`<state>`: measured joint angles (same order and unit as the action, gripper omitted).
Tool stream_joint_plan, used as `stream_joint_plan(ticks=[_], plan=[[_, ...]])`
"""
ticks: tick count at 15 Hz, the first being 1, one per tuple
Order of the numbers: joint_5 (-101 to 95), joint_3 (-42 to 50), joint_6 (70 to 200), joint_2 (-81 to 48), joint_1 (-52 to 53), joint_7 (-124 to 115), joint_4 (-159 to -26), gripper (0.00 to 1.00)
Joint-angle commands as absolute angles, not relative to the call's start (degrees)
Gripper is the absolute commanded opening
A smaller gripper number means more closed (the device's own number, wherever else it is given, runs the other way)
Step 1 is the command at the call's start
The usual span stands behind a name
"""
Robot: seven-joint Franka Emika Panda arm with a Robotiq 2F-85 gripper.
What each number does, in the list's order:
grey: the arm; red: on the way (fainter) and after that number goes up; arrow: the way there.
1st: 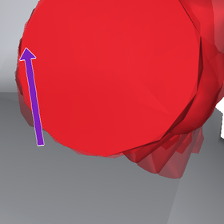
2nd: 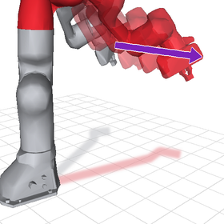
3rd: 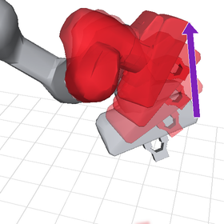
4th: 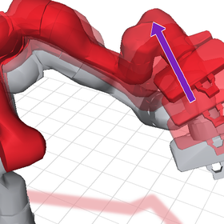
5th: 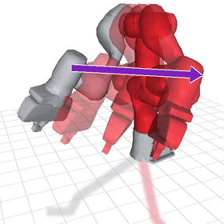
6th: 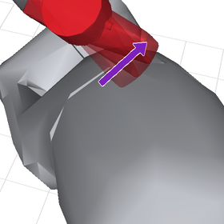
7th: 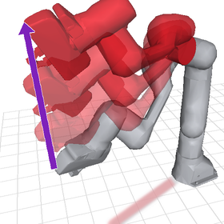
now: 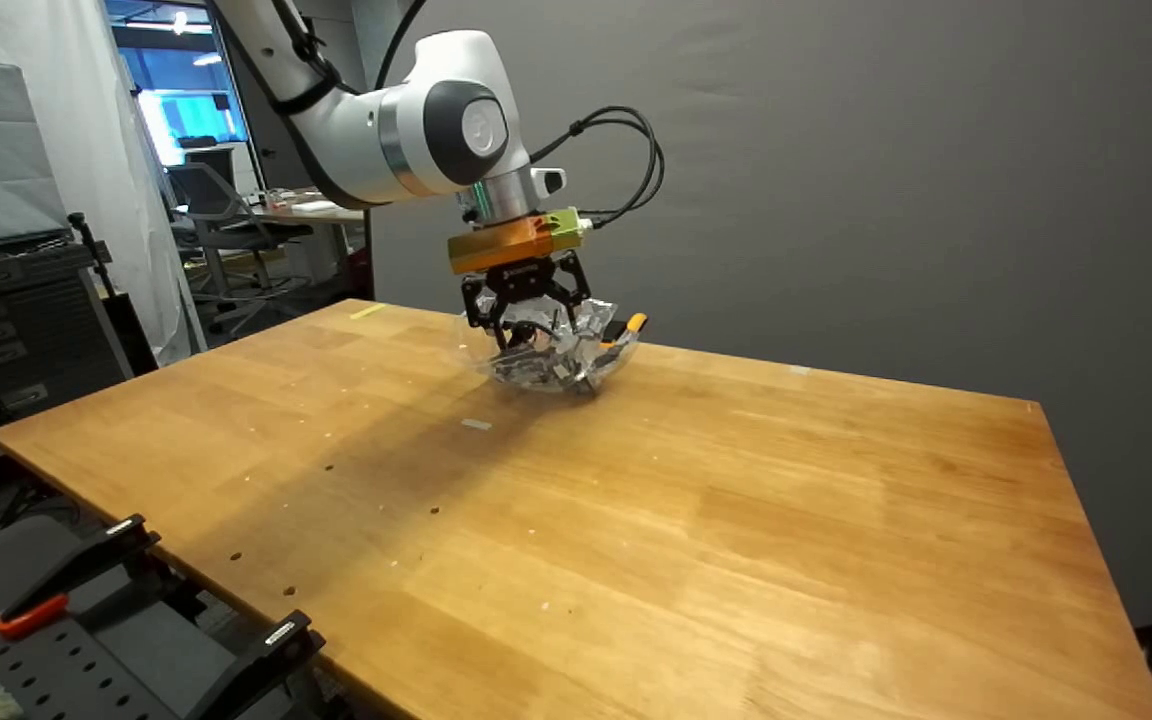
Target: Take the object from the plastic and put it on the table
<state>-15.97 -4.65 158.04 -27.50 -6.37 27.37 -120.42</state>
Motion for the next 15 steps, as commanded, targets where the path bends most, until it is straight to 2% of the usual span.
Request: stream_joint_plan(ticks=[1,6,9,10,11,12,13,15], plan=[[-13.39,-7.17,161.05,-27.24,-8.43,31.18,-121.58,1.00],[-13.42,-7.74,163.41,-28.40,-8.46,31.74,-121.25,0.95],[-14.20,-7.36,165.06,-29.35,-8.44,31.97,-120.84,1.00],[-14.53,-7.19,165.82,-29.59,-8.47,32.15,-120.82,0.96],[-14.84,-7.05,166.75,-29.79,-8.48,32.24,-120.84,0.88],[-14.91,-7.11,167.12,-29.80,-8.58,32.37,-120.90,0.71],[-14.90,-7.27,167.54,-29.75,-8.76,32.60,-121.04,0.66],[-15.11,-7.26,168.34,-29.52,-8.80,32.87,-121.31,0.50]])
